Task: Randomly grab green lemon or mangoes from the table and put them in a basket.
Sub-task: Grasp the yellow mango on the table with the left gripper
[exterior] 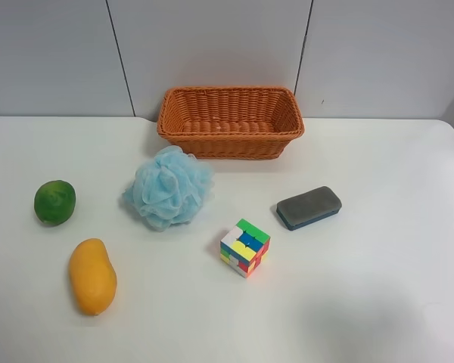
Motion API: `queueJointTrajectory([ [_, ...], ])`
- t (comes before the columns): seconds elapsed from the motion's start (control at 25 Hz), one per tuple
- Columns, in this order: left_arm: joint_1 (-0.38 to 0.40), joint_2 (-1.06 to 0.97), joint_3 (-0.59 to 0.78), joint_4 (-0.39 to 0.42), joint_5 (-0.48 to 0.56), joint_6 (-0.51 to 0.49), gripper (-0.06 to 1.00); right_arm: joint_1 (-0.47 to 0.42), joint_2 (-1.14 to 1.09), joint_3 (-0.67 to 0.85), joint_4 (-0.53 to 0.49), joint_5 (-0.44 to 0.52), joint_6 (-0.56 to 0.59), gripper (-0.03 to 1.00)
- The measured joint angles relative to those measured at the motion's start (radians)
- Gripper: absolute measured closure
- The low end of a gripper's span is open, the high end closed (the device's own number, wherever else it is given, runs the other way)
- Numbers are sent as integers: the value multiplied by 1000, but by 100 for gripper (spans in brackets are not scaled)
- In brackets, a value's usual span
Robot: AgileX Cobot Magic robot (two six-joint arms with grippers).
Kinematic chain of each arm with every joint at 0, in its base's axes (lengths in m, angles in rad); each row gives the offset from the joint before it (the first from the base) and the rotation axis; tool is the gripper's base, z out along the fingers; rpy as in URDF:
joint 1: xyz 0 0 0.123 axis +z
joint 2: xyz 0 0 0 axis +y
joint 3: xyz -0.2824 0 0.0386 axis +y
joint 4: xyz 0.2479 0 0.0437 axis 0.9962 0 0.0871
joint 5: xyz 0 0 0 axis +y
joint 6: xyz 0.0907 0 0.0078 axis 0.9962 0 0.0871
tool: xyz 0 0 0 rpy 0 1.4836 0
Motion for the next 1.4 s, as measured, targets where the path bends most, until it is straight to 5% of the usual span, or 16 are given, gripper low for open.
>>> queueJointTrajectory([
  [0.68,0,50,-47,0,-20,58,4,0,0,0,0,0,0,-2],
  [1.04,0,536,-365,-14,-28,112,4,0,0,0,0,0,0,-2],
  [1.4,0,1020,-660,-199,67,106,4,0,0,0,0,0,0,-2],
])
